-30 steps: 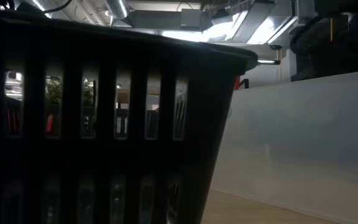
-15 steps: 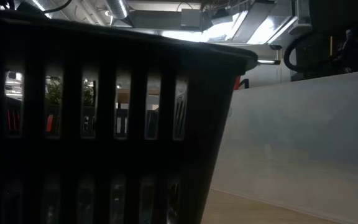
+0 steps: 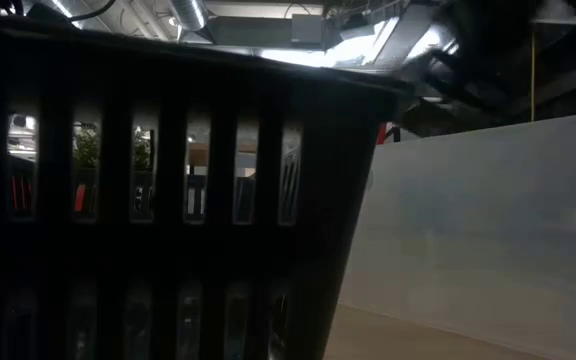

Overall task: Stack baskets on shelf by color
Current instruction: Put the bottom right black bin on the shelf, then put the top transparent bin on the shelf

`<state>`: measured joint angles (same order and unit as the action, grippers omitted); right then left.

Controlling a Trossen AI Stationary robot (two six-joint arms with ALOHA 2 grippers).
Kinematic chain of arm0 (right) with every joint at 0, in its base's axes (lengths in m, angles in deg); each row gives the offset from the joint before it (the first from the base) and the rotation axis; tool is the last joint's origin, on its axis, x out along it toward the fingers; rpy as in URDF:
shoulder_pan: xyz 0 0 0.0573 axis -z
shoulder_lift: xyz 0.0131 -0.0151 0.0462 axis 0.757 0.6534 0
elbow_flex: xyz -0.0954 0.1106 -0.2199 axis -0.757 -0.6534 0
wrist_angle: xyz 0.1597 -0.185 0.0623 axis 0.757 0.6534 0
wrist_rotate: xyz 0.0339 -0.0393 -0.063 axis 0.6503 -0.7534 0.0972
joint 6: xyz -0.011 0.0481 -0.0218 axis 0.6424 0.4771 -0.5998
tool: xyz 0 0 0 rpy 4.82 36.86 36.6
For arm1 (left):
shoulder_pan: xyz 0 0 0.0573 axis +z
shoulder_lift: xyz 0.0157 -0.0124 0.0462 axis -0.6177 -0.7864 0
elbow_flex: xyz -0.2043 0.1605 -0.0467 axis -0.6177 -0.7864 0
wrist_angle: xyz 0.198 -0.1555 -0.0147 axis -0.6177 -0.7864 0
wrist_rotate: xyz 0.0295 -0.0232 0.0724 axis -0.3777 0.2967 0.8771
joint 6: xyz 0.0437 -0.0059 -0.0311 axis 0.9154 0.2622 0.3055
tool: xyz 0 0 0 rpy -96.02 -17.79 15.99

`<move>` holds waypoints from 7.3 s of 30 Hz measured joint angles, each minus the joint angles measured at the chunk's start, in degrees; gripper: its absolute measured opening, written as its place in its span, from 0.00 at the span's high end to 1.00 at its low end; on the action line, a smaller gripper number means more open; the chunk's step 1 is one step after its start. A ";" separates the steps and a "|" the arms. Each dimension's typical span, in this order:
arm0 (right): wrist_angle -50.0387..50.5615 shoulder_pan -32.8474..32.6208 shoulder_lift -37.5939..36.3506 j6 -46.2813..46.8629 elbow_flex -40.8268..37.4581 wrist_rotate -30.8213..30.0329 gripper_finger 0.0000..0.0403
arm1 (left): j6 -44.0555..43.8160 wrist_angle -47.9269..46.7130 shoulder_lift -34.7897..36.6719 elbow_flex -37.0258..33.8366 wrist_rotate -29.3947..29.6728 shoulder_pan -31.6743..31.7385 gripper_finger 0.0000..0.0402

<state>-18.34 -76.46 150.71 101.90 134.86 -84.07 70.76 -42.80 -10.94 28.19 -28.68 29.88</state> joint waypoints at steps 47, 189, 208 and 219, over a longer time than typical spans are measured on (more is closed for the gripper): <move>2.68 39.74 33.27 -39.08 54.02 16.90 1.00 | 1.03 -0.46 0.00 0.02 -0.02 -0.02 0.82; -1.21 36.74 33.53 -69.21 54.41 7.67 0.71 | 1.01 -0.52 0.00 0.00 -0.06 -0.02 0.82; 17.22 27.83 27.61 -44.04 54.44 2.24 0.71 | 1.01 -0.08 -0.02 -0.07 -0.06 -0.01 0.82; 19.40 26.44 9.41 -28.14 31.33 28.28 0.71 | 3.77 10.49 -0.01 -0.15 0.33 -0.01 0.82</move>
<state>1.06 -50.01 160.12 73.76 166.19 -55.79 74.53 -32.31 -10.95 28.03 -28.35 29.87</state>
